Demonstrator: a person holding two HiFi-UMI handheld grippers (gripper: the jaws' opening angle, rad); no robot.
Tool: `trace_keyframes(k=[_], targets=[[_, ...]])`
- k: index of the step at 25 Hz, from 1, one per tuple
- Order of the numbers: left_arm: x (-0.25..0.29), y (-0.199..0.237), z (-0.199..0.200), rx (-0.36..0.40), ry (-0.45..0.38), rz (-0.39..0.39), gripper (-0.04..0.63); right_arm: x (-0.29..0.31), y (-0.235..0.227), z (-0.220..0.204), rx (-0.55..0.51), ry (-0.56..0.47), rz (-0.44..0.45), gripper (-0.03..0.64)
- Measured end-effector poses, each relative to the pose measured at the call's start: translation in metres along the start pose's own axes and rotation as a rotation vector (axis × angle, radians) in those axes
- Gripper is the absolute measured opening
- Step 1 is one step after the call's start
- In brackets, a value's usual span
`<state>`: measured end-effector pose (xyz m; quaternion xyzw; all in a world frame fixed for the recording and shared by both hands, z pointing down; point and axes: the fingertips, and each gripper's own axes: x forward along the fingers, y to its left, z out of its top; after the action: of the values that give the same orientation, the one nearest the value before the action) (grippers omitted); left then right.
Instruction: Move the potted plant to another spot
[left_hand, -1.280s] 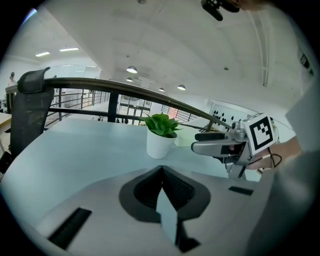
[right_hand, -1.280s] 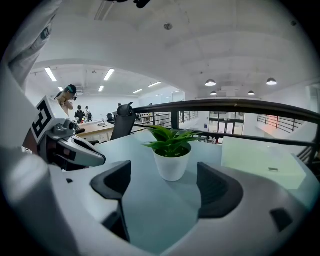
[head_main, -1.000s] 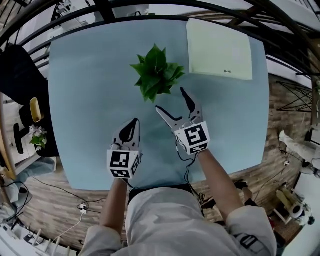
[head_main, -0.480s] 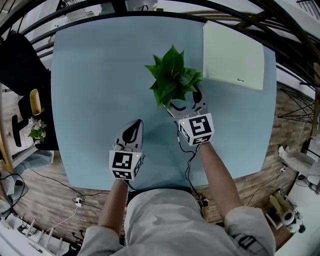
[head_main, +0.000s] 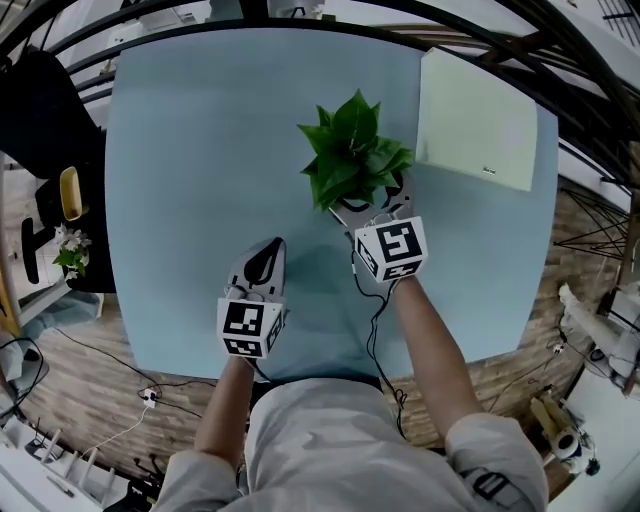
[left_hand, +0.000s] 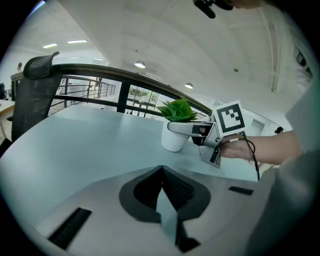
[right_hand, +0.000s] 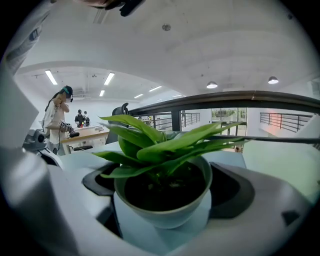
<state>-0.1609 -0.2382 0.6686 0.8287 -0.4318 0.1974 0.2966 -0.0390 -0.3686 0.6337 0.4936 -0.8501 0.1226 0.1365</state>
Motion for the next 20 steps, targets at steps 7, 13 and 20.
trace_keyframes(k=[7,13,20], targets=[[-0.005,0.001,0.012,-0.008,-0.014,0.018,0.012,-0.008,0.002,0.003,-0.001,0.009,0.004,0.54],[-0.018,-0.012,0.007,-0.025,-0.017,0.025,0.012,-0.028,0.015,0.01,0.007,-0.012,0.029,0.538],[-0.04,-0.025,0.023,0.012,-0.059,0.039,0.012,-0.057,0.041,0.029,0.026,-0.06,0.059,0.538]])
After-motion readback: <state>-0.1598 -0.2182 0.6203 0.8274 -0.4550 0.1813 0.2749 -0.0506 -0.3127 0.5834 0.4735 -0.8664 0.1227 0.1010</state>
